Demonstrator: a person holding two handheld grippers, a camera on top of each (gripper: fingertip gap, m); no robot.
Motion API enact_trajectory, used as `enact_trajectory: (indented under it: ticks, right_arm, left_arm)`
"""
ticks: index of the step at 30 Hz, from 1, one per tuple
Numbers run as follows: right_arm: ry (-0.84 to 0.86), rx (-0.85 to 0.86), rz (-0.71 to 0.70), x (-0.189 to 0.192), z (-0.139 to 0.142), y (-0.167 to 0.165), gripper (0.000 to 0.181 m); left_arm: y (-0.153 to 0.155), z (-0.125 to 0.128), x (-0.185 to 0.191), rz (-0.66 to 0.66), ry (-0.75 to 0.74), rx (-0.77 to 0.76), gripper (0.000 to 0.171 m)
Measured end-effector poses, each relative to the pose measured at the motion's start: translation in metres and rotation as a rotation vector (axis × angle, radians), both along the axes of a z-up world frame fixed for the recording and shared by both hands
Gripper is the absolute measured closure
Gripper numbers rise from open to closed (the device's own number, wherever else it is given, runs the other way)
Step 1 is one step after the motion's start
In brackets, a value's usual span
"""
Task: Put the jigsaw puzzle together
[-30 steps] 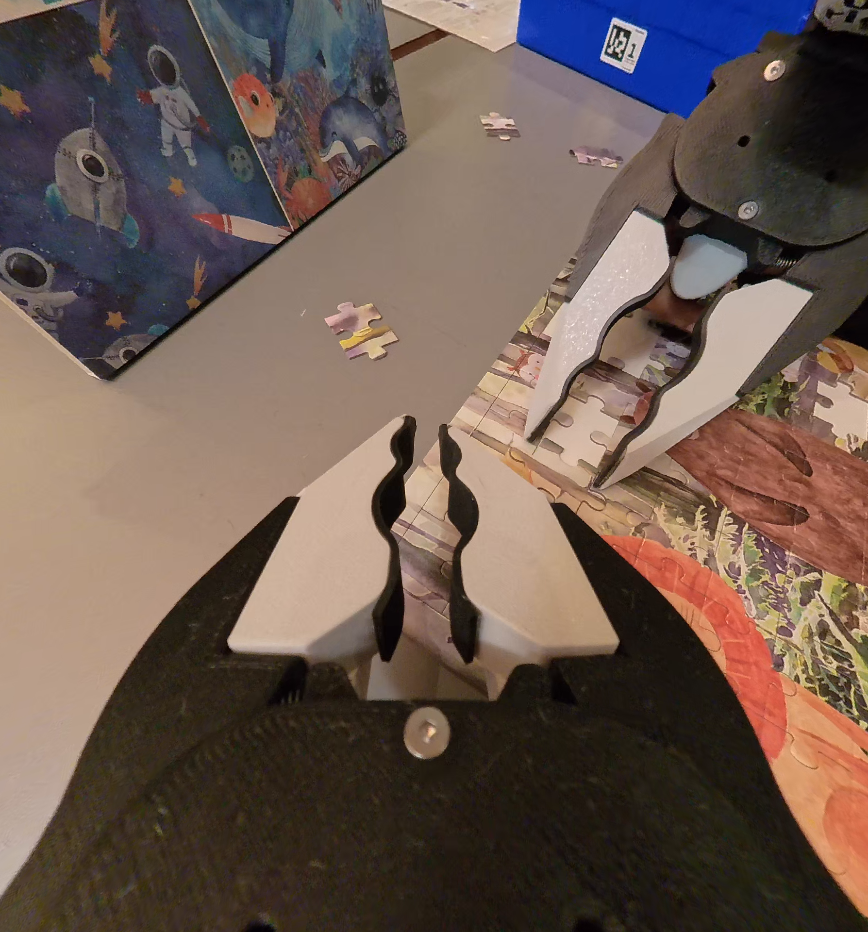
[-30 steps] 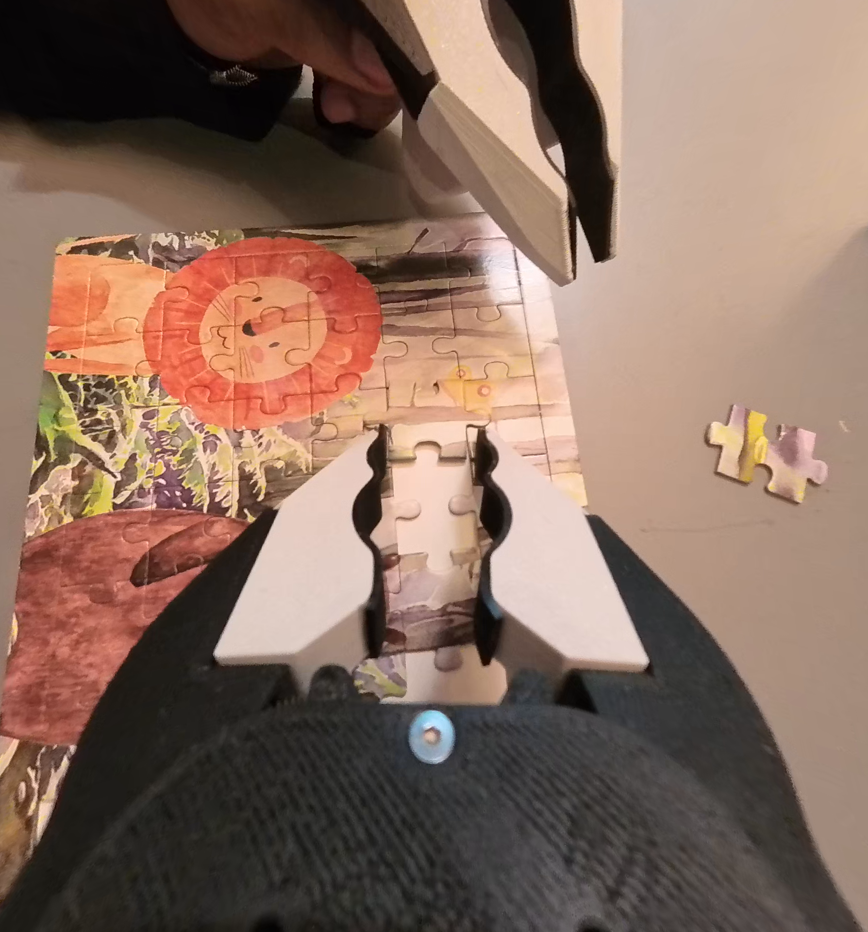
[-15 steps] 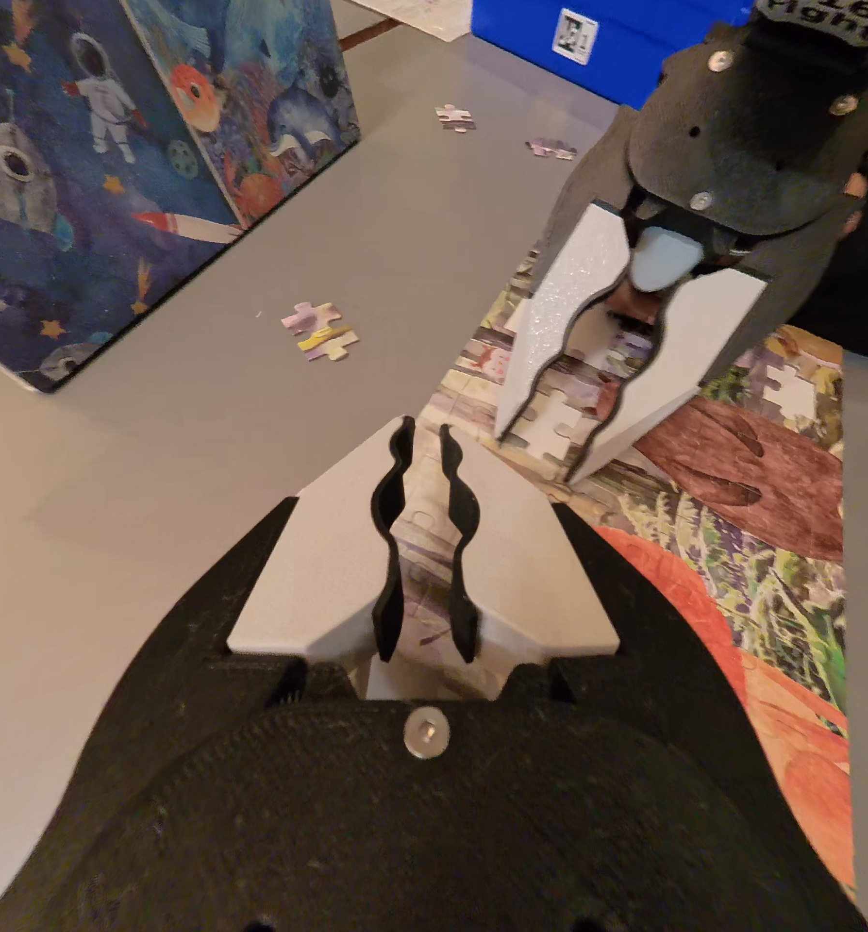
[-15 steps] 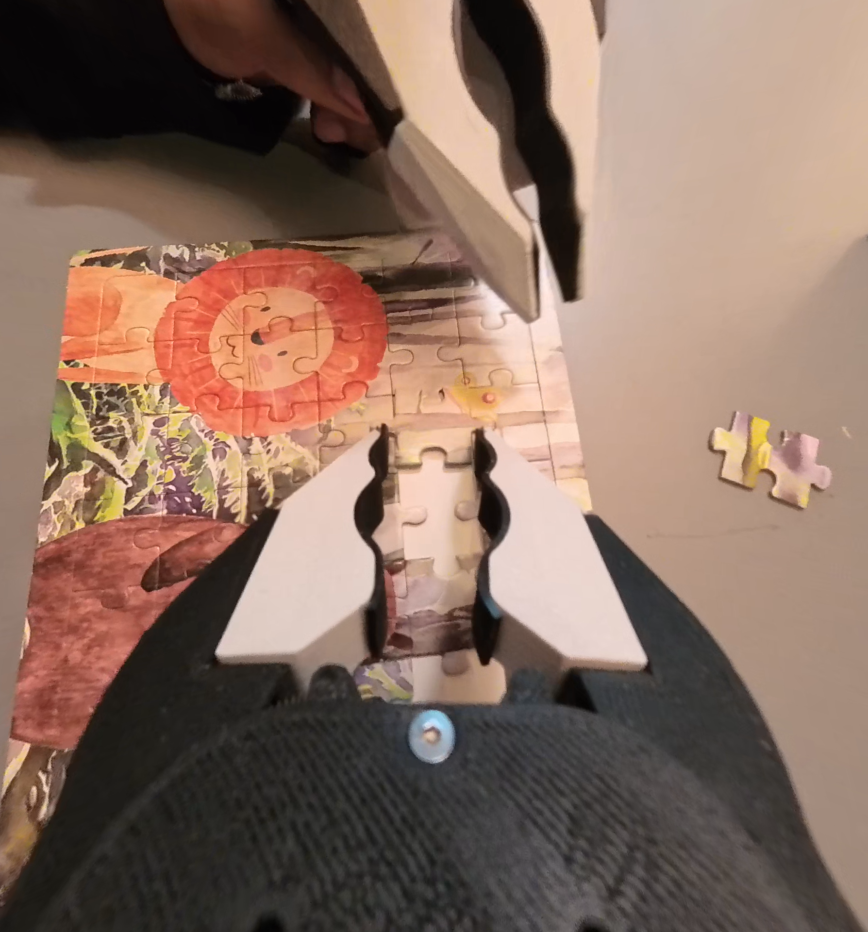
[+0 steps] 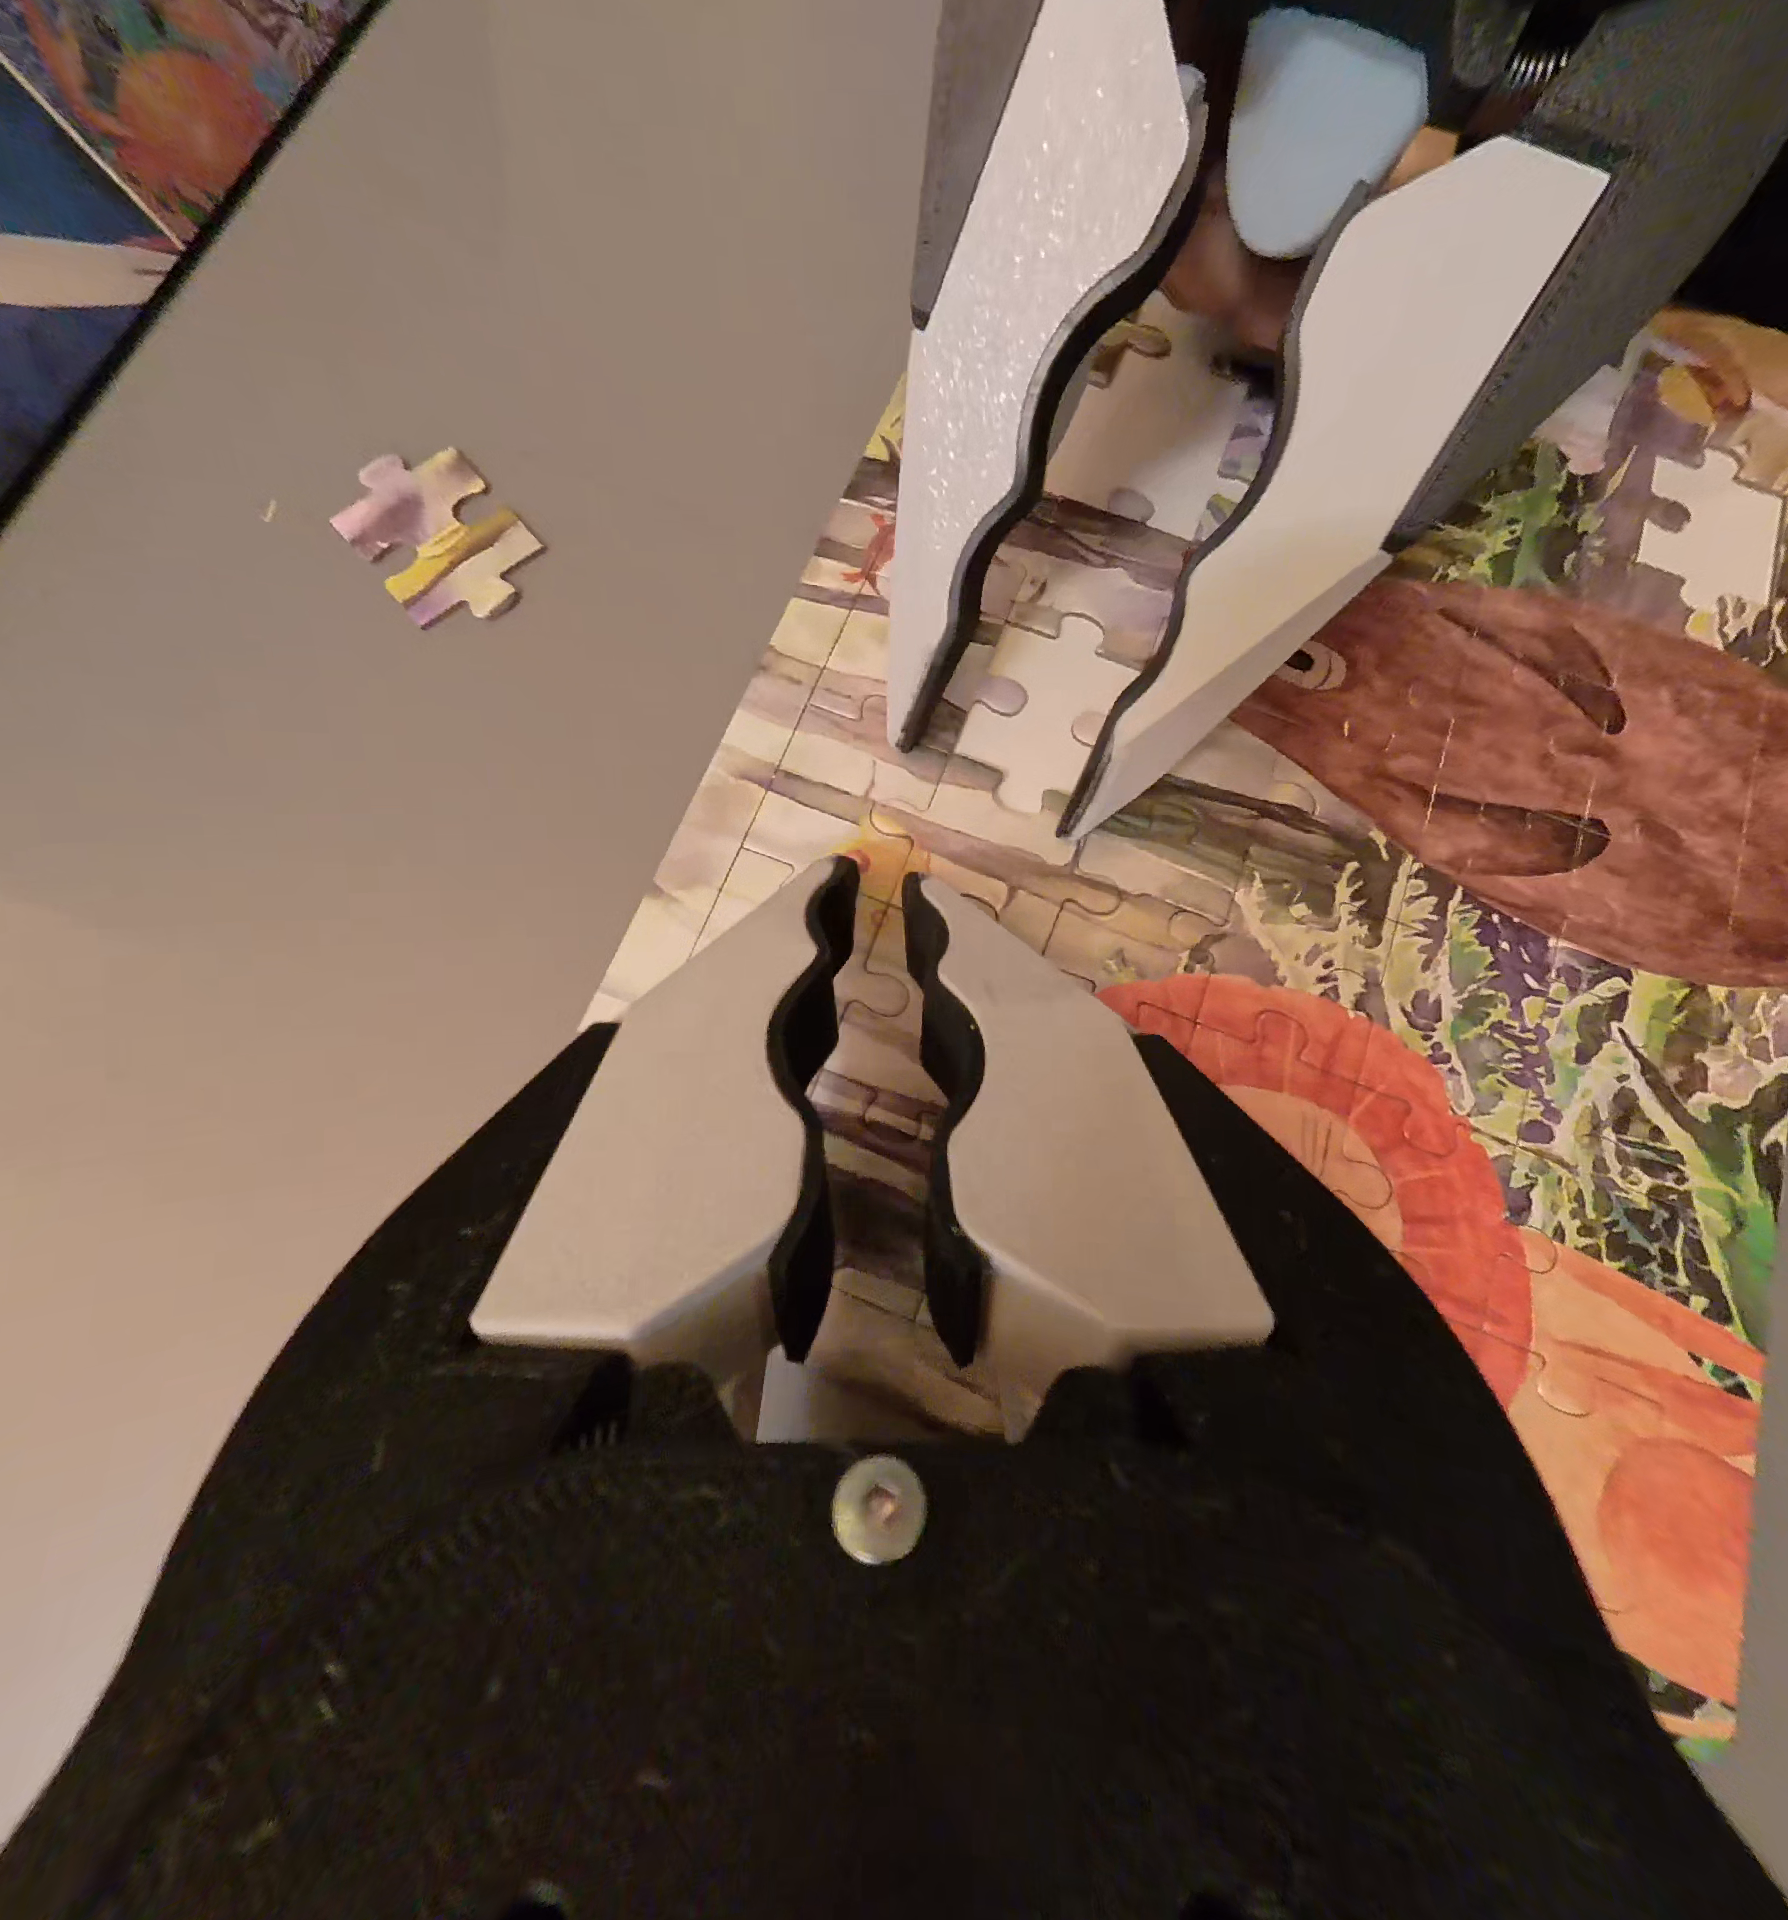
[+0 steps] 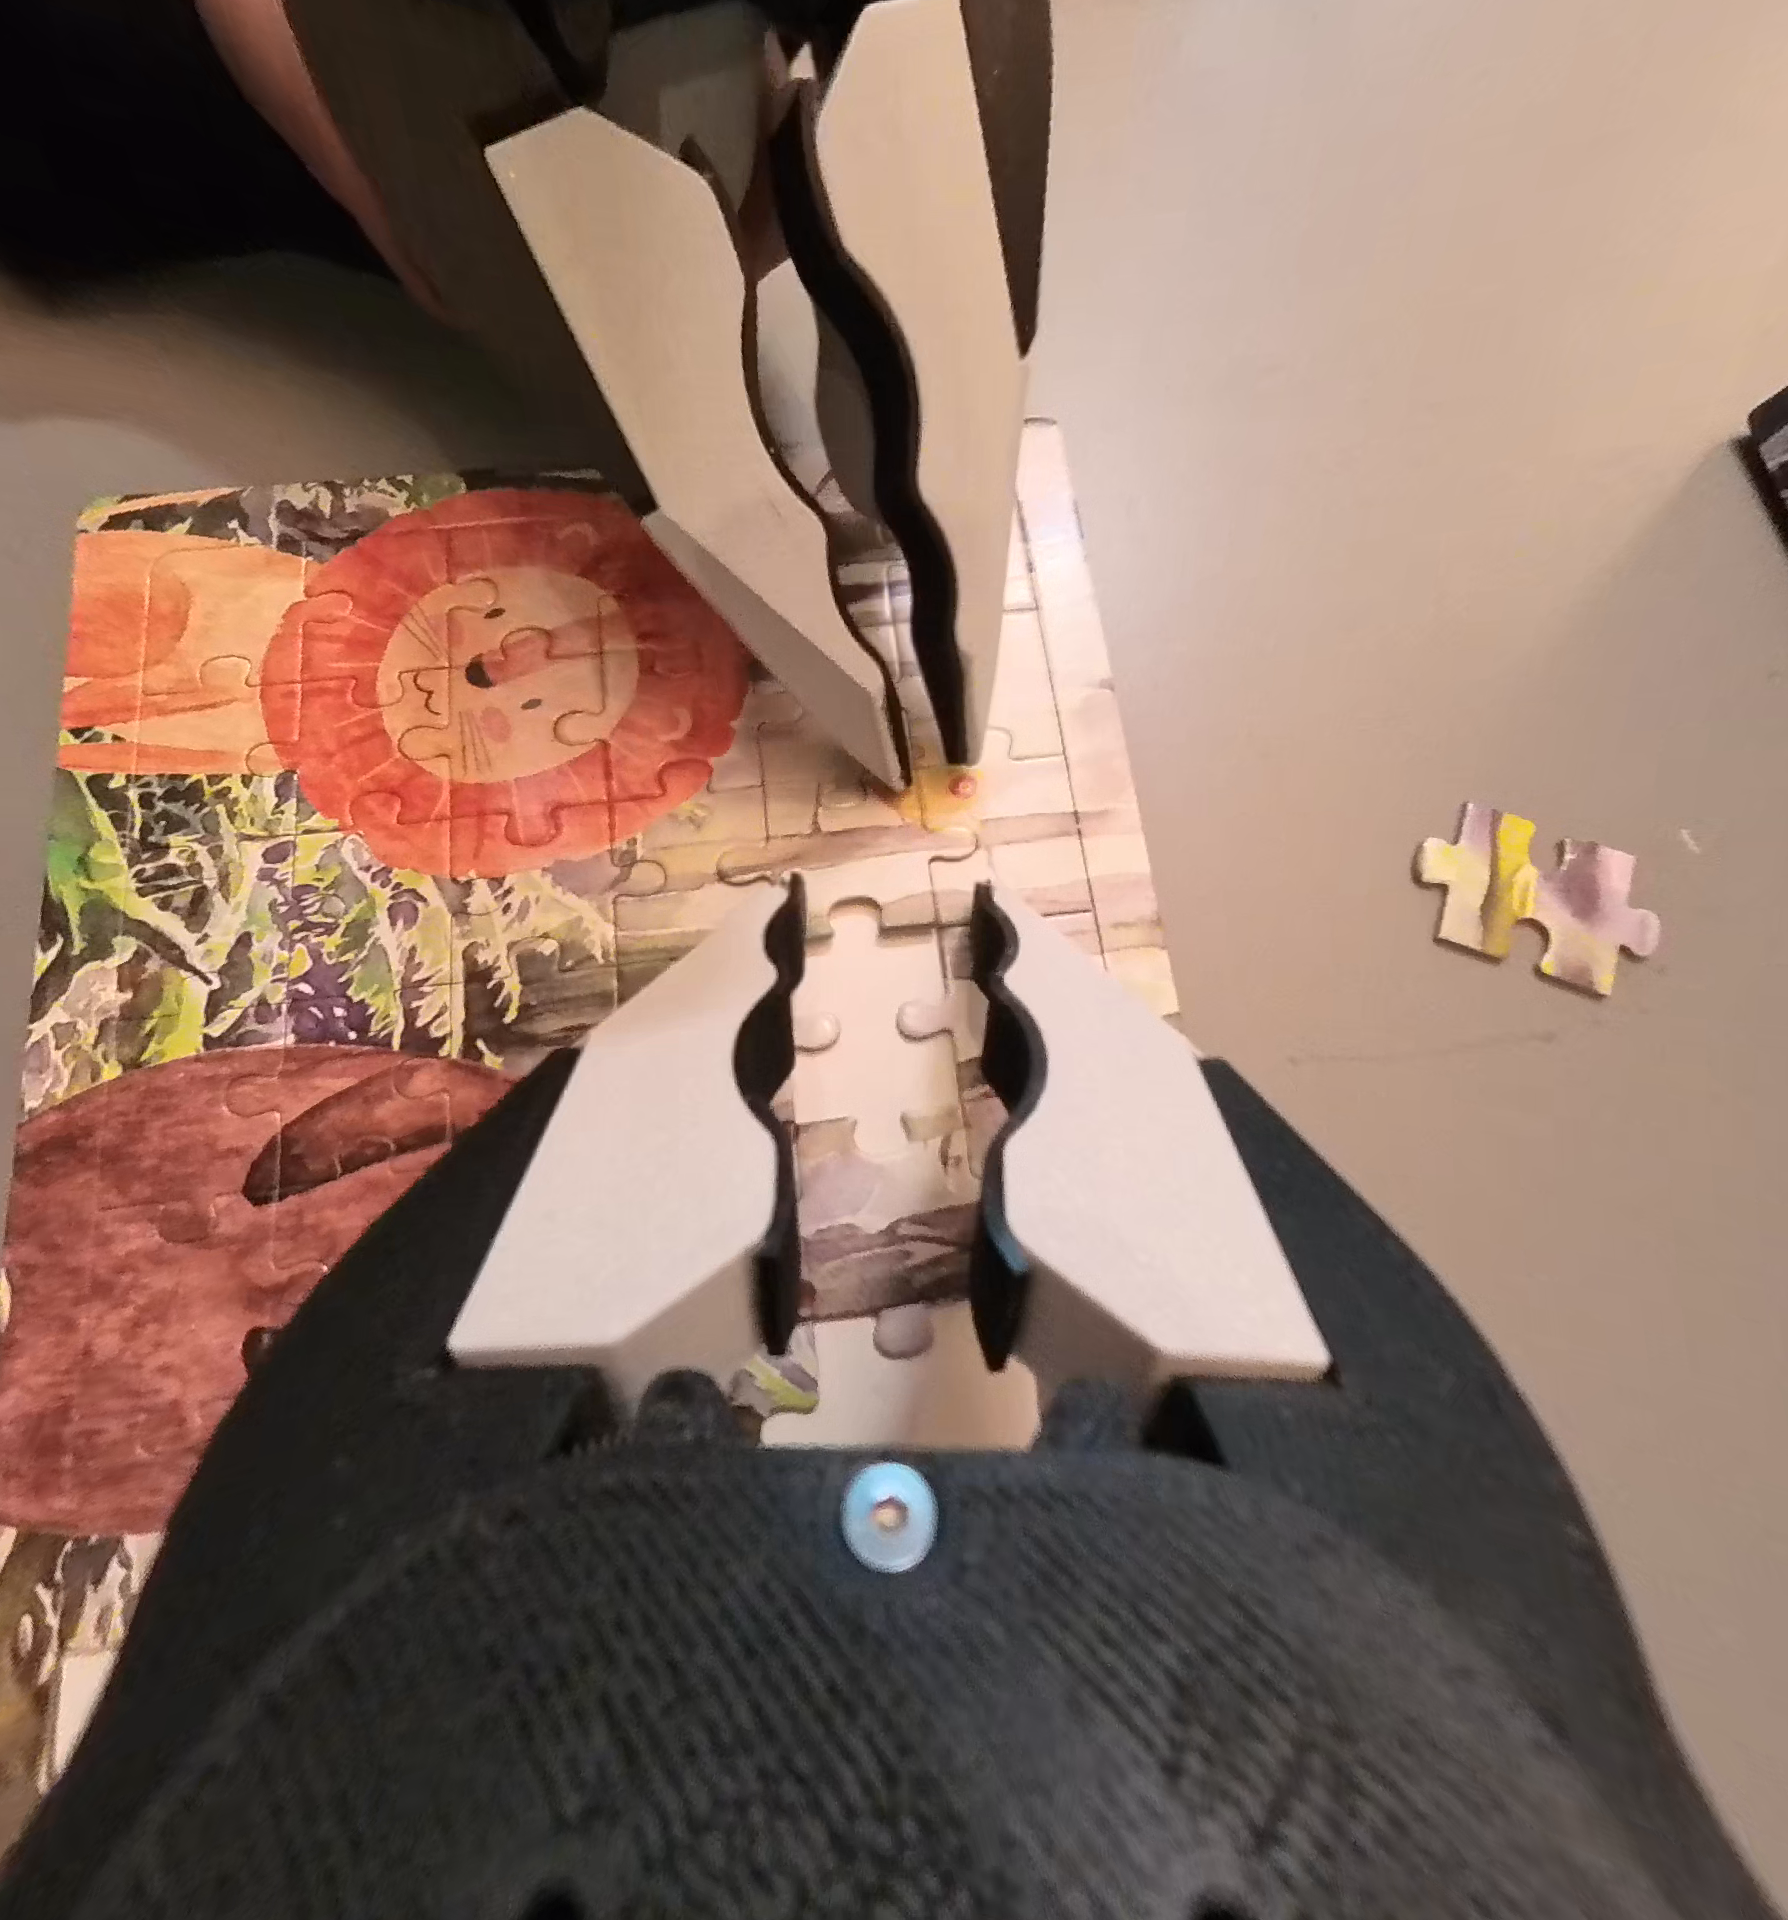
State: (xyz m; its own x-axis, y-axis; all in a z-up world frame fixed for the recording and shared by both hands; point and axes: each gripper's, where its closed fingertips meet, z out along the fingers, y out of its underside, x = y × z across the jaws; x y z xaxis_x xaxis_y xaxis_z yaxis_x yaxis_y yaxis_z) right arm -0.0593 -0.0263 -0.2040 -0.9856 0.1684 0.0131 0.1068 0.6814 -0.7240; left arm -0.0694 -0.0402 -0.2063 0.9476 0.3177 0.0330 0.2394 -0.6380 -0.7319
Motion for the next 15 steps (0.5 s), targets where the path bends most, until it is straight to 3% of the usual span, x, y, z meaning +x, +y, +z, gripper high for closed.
enact_trajectory:
  ticks: [15]
  right_arm:
    - [0.001,-0.044,0.011,0.0044,0.0081,-0.0063,0.157]
  left_arm:
    - [-0.0039,0.0066,-0.0063,0.036,-0.001,0.034,0.165]
